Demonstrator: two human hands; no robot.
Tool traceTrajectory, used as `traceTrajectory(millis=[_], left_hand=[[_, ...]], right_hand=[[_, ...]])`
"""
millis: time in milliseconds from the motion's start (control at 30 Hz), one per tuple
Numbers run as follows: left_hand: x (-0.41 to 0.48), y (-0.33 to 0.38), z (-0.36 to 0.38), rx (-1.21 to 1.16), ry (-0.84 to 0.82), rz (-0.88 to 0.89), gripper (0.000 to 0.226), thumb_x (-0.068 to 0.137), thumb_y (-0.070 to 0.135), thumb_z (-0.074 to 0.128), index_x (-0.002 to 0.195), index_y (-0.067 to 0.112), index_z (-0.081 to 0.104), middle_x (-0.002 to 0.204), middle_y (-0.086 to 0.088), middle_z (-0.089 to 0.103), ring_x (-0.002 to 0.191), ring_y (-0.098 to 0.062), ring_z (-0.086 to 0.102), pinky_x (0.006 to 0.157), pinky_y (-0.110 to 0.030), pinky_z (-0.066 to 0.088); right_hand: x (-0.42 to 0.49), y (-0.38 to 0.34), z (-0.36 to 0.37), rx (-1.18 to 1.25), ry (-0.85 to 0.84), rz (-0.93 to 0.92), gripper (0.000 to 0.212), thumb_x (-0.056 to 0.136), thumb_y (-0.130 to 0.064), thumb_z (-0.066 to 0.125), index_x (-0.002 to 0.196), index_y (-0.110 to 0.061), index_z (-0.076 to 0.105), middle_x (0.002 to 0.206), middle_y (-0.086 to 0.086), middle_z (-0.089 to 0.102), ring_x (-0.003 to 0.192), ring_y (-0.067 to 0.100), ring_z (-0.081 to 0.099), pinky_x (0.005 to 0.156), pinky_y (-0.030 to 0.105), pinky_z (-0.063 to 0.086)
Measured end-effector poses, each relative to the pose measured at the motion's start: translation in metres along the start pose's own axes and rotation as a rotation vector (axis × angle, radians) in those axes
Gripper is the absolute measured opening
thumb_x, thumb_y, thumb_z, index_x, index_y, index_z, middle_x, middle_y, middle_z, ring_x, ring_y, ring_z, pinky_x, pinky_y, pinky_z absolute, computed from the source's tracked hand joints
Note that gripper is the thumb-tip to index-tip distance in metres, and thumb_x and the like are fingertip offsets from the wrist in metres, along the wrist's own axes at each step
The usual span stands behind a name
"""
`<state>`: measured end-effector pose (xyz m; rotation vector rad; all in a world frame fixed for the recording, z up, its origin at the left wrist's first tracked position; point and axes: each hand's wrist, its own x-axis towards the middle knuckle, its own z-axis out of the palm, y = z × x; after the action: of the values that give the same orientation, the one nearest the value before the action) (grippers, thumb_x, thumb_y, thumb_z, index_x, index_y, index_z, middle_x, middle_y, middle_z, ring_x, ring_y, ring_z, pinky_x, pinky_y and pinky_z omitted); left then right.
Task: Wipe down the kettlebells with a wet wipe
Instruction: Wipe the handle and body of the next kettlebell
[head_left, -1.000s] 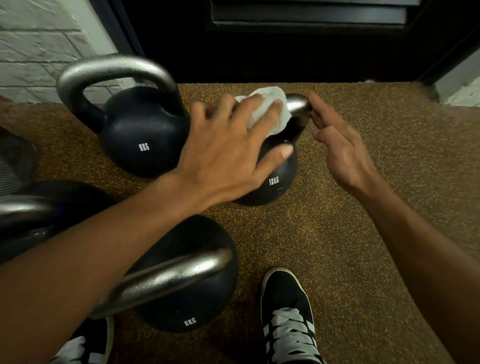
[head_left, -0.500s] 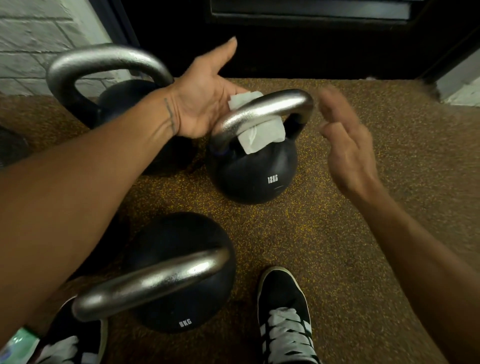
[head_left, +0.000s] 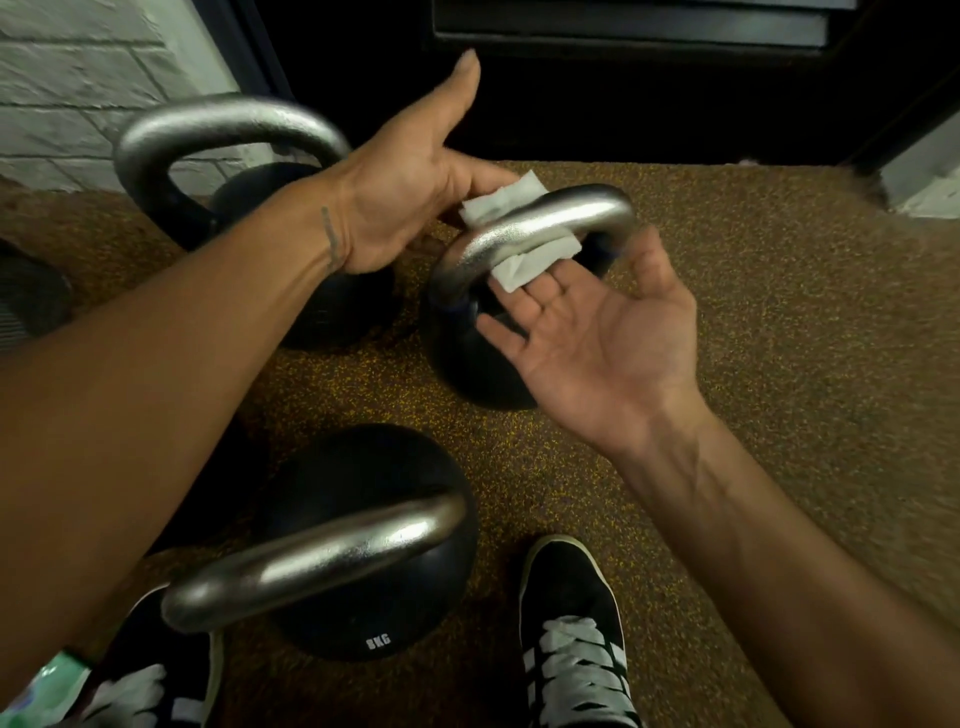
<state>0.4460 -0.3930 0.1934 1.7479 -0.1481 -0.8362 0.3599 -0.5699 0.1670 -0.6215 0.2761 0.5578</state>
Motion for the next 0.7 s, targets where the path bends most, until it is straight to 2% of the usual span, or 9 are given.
traceTrajectory(millis=[33, 100, 167, 233, 300, 400, 533, 633, 700], left_hand=[[-0.007, 0.002, 0.001, 0.024, 0.058, 0.014, 0.101, 0.095, 0.074, -0.01, 0.132, 0.024, 0.069, 0.131, 0.002, 0.07, 0.136, -0.015, 0.05, 0.122, -0.061, 0.009], [-0.024, 0.005, 0.005, 0.174, 0.221, 0.026, 0.079, 0.1, 0.07, 0.003, 0.142, 0.033, 0.059, 0.144, 0.007, 0.06, 0.135, -0.01, 0.049, 0.121, -0.051, 0.02], [-0.043, -0.004, 0.014, 0.5, 0.34, 0.036, 0.06, 0.105, 0.064, 0.021, 0.154, 0.036, 0.042, 0.157, 0.008, 0.046, 0.142, -0.013, 0.043, 0.115, -0.038, 0.026], [-0.067, -0.024, 0.029, 0.939, 0.378, 0.069, 0.066, 0.102, 0.063, 0.027, 0.161, 0.033, 0.026, 0.164, 0.003, 0.034, 0.147, -0.021, 0.037, 0.114, -0.041, 0.029], [-0.081, -0.046, 0.043, 1.179, 0.334, 0.143, 0.08, 0.096, 0.063, 0.024, 0.164, 0.021, 0.012, 0.168, -0.007, 0.025, 0.144, -0.03, 0.041, 0.114, -0.049, 0.036], [-0.081, -0.073, 0.054, 1.217, 0.327, 0.203, 0.087, 0.097, 0.066, 0.021, 0.163, 0.012, 0.004, 0.17, -0.018, 0.009, 0.145, -0.034, 0.041, 0.113, -0.052, 0.04], [-0.075, -0.085, 0.055, 1.203, 0.391, 0.29, 0.085, 0.101, 0.062, 0.026, 0.163, 0.008, 0.006, 0.169, -0.021, 0.01, 0.145, -0.035, 0.041, 0.114, -0.051, 0.039], [-0.075, -0.084, 0.052, 1.201, 0.383, 0.312, 0.084, 0.102, 0.062, 0.026, 0.163, 0.009, 0.007, 0.17, -0.02, 0.011, 0.146, -0.033, 0.039, 0.116, -0.05, 0.037], [-0.077, -0.083, 0.048, 1.155, 0.375, 0.321, 0.082, 0.101, 0.062, 0.026, 0.164, 0.011, 0.01, 0.17, -0.017, 0.013, 0.148, -0.031, 0.037, 0.117, -0.047, 0.035]], right_hand=[[-0.003, 0.0, 0.001, -0.035, -0.016, 0.004, 0.091, 0.096, -0.076, 0.015, 0.15, -0.011, 0.045, 0.145, 0.009, 0.058, 0.141, 0.024, 0.047, 0.125, 0.055, 0.01], [-0.01, 0.001, 0.003, -0.075, -0.016, -0.004, 0.098, 0.091, -0.081, 0.012, 0.154, -0.012, 0.04, 0.151, 0.007, 0.052, 0.146, 0.023, 0.04, 0.126, 0.054, 0.008], [-0.013, -0.001, 0.004, -0.071, -0.004, -0.018, 0.104, 0.088, -0.085, 0.013, 0.156, -0.009, 0.034, 0.156, 0.01, 0.046, 0.149, 0.026, 0.035, 0.126, 0.053, 0.01], [-0.009, -0.008, 0.005, -0.044, -0.005, -0.015, 0.111, 0.085, -0.088, 0.015, 0.156, -0.004, 0.03, 0.156, 0.016, 0.045, 0.148, 0.03, 0.036, 0.126, 0.054, 0.011], [-0.001, -0.017, 0.006, -0.018, 0.006, -0.009, 0.115, 0.084, -0.089, 0.016, 0.155, 0.0, 0.029, 0.153, 0.022, 0.046, 0.147, 0.035, 0.037, 0.126, 0.057, 0.01], [-0.002, -0.021, 0.004, -0.03, 0.029, -0.034, 0.114, 0.085, -0.089, 0.018, 0.156, 0.0, 0.025, 0.157, 0.023, 0.039, 0.149, 0.036, 0.032, 0.126, 0.056, 0.009], [-0.013, -0.022, 0.007, -0.061, 0.074, -0.037, 0.113, 0.085, -0.088, 0.02, 0.151, 0.003, 0.028, 0.155, 0.024, 0.039, 0.147, 0.036, 0.034, 0.125, 0.052, 0.018], [-0.005, -0.029, 0.011, -0.071, 0.122, -0.067, 0.115, 0.085, -0.088, 0.022, 0.156, 0.003, 0.017, 0.159, 0.028, 0.029, 0.15, 0.04, 0.025, 0.125, 0.053, 0.014], [-0.005, -0.025, 0.01, -0.088, 0.121, -0.072, 0.114, 0.086, -0.087, 0.021, 0.157, 0.002, 0.017, 0.16, 0.026, 0.03, 0.151, 0.038, 0.026, 0.125, 0.051, 0.016]])
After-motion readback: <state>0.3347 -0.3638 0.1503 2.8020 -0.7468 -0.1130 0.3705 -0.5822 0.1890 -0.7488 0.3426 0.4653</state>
